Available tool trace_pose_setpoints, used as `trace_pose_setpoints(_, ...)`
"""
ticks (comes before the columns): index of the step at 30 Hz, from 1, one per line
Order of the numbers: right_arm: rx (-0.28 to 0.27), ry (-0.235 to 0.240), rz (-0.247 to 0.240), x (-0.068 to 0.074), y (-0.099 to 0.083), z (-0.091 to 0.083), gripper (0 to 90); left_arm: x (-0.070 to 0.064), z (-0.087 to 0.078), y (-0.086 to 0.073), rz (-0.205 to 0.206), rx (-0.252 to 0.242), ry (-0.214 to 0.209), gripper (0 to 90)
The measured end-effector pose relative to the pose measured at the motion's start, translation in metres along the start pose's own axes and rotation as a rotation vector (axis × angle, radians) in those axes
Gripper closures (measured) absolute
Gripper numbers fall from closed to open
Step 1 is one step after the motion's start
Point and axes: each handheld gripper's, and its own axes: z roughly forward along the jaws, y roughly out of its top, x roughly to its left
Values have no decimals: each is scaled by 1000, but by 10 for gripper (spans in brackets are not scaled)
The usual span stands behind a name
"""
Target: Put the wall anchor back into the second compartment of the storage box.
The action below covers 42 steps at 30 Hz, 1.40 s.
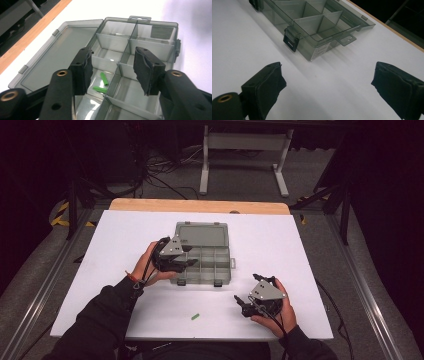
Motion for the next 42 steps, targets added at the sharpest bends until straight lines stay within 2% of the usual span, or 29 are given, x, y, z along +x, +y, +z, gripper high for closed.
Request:
trace_pose_setpoints(3, -2, 1, 0, 0, 0, 0, 93, -4, -5, -1, 7, 8, 7, 425)
trace_pose_setpoints(5, -2, 2, -2, 1, 1, 0, 93, -5, -7, -2, 14, 3, 12, 356)
trace_pose_setpoints(8, -2, 2, -3, 1, 1, 0, 93, -11, -16, -6, 4, -16, -4, 286)
trace_pose_setpoints(13, -4, 2, -1, 0, 1, 0, 93, -21, -26, -14, 8, -27, -4, 217)
trace_pose_setpoints(15, -4, 1, 0, 0, 1, 0, 93, -25, -29, -17, 3, -29, -21, 199)
trace_pose_setpoints(21, -8, 7, 1, -1, 2, 2, 93, -38, -35, -24, 9, -27, -32, 167)
trace_pose_setpoints(25, -12, 11, 0, -1, 3, 2, 93, -46, -38, -27, 35, -15, -37, 164)
trace_pose_setpoints(32, -16, 11, 2, -1, 4, 2, 93, -51, -41, -34, 5, -12, -53, 151)
trace_pose_setpoints(35, -22, 9, 4, 0, 5, 1, 93, -55, -42, -36, 11, -7, -58, 145)
trace_pose_setpoints(39, -26, 8, 0, 0, 5, 0, 93, -61, -41, -35, 8, -11, -85, 139)
trace_pose_setpoints(41, -21, 8, 5, 0, 4, 0, 93, -64, -40, -34, -9, -17, -115, 139)
trace_pose_setpoints(42, -21, 8, 5, 0, 4, 0, 93, -67, -38, -34, -19, -21, -143, 139)
